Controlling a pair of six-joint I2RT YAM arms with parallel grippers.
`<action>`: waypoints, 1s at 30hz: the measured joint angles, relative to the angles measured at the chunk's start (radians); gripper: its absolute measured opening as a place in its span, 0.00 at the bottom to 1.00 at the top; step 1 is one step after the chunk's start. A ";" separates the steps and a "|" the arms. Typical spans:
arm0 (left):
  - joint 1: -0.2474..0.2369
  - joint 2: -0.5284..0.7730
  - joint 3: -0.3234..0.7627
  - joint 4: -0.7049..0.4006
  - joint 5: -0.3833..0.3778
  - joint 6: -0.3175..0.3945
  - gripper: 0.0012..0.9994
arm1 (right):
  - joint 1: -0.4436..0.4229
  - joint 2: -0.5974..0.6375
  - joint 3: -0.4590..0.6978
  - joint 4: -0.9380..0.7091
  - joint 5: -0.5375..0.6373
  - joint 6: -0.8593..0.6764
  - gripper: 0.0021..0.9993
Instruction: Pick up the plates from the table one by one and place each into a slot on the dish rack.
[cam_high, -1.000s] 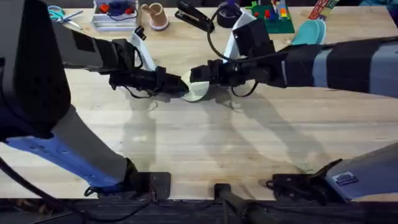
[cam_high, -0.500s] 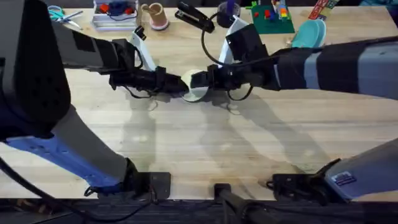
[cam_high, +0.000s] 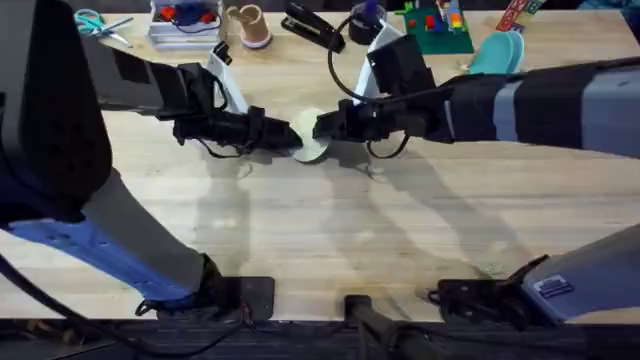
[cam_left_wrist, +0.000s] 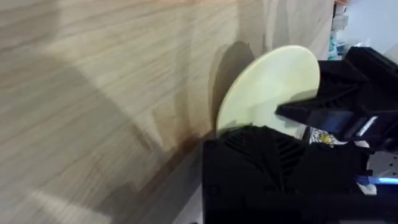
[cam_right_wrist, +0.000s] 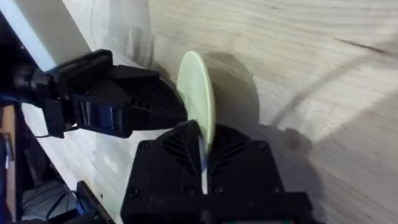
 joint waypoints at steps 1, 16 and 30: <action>0.000 0.000 0.000 -0.001 0.000 0.000 0.04 | 0.000 -0.001 0.000 0.000 0.000 0.000 0.03; -0.015 -0.279 -0.015 -0.134 -0.284 0.001 0.04 | -0.056 -0.314 0.003 -0.289 0.154 -0.050 0.03; -0.093 -0.604 0.194 -0.460 -0.539 0.007 0.04 | -0.112 -0.578 0.251 -0.911 0.422 -0.183 0.03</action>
